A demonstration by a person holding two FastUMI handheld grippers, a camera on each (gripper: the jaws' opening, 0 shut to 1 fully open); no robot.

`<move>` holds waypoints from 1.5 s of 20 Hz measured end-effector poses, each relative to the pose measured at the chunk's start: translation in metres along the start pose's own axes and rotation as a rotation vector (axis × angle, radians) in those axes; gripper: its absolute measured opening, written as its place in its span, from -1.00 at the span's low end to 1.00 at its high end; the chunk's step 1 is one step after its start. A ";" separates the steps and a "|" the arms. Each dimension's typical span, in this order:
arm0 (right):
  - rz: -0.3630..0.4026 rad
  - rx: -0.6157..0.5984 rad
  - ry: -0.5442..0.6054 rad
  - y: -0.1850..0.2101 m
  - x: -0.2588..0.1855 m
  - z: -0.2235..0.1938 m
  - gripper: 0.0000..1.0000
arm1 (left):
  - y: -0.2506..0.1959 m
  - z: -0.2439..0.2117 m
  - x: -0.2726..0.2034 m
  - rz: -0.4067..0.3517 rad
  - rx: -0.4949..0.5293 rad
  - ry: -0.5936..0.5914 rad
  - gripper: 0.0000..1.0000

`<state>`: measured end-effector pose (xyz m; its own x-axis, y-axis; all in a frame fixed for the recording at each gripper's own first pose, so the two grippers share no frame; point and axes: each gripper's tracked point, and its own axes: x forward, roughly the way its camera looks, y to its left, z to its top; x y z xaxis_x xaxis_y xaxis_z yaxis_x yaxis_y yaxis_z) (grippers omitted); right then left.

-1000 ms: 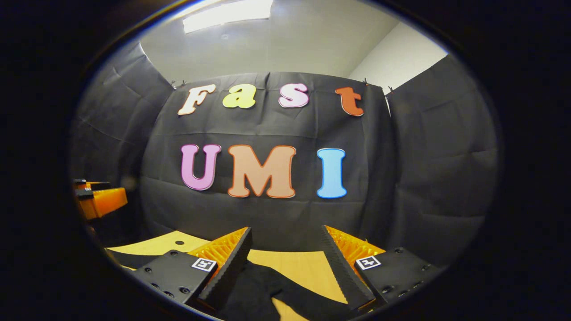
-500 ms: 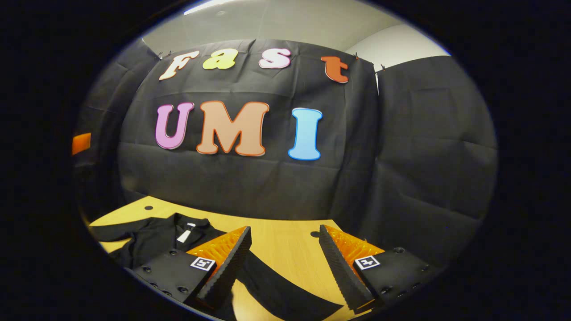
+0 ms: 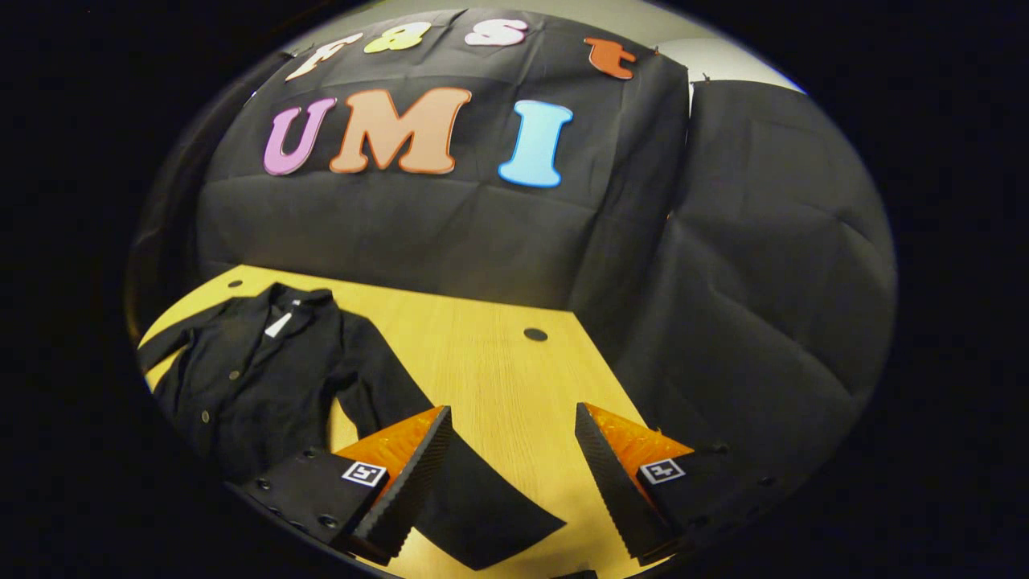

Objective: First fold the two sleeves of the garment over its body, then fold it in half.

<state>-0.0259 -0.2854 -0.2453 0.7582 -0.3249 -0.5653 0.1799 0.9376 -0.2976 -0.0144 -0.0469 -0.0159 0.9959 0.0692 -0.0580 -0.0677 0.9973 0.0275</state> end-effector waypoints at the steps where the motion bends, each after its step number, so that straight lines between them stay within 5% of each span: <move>1: 0.006 -0.006 0.040 -0.002 0.005 -0.016 0.96 | -0.003 0.000 0.000 0.002 0.003 0.000 0.84; 13: 0.111 -0.005 0.456 -0.016 0.025 -0.147 1.00 | -0.036 -0.007 -0.004 0.030 0.032 0.023 0.84; 18: 0.202 0.116 0.470 -0.002 0.028 -0.145 0.87 | -0.048 -0.013 -0.010 0.029 0.035 0.037 0.84; 23: 0.246 0.107 0.475 0.012 0.025 -0.145 -0.82 | -0.040 -0.005 -0.013 0.034 0.050 0.003 0.84; 30: 0.296 0.239 0.220 0.052 0.001 -0.035 -0.94 | 0.005 0.001 -0.003 0.036 0.045 -0.027 0.88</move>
<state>-0.0374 -0.2415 -0.2884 0.6523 -0.0324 -0.7573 0.1347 0.9881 0.0737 -0.0180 -0.0425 -0.0148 0.9942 0.1035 -0.0295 -0.1011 0.9921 0.0740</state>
